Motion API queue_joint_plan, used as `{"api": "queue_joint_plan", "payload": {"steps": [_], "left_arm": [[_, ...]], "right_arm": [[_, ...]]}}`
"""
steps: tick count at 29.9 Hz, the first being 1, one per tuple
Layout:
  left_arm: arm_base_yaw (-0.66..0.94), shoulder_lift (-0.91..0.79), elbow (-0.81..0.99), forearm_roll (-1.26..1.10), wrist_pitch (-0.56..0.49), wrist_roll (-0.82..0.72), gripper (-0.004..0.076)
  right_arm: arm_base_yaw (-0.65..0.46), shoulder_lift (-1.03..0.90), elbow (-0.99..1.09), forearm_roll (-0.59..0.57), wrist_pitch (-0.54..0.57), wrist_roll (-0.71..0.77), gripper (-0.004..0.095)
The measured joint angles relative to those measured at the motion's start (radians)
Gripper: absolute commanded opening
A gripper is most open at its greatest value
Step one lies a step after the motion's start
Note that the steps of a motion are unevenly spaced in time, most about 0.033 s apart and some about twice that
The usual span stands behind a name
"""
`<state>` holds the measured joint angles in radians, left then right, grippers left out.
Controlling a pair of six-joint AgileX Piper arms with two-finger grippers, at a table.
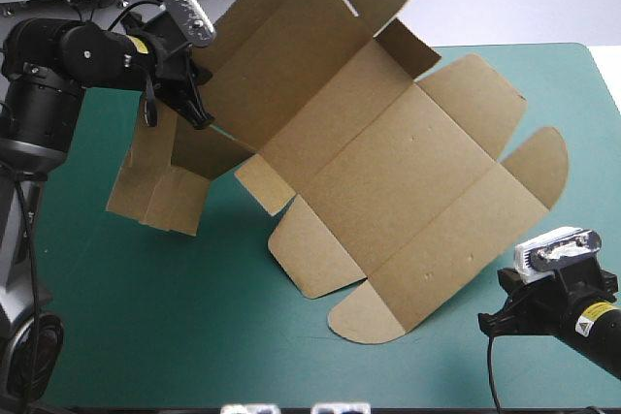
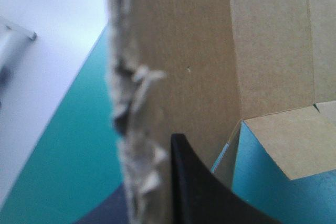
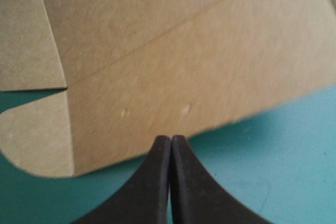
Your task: Fold the box
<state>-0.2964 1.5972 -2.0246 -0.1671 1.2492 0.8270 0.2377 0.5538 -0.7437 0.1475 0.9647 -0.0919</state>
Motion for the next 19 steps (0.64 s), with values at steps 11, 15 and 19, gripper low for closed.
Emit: {"api": "queue_joint_plan", "payload": {"steps": [11,15,19], "left_arm": [[-0.355,0.007,0.028,0.584,-0.002,0.035,-0.001],[-0.416,0.007,0.093,0.674,-0.003,0.007,-0.001],[-0.447,0.003,0.169,0.695,-0.014,-0.008,-0.001]], "right_arm": [[0.0,0.001,-0.131,0.122,-0.239,-0.164,-0.0018],[0.0,0.001,-0.213,0.098,-0.283,-0.173,-0.0018],[0.0,0.001,-0.263,0.07,-0.293,-0.175,-0.0018]]}}
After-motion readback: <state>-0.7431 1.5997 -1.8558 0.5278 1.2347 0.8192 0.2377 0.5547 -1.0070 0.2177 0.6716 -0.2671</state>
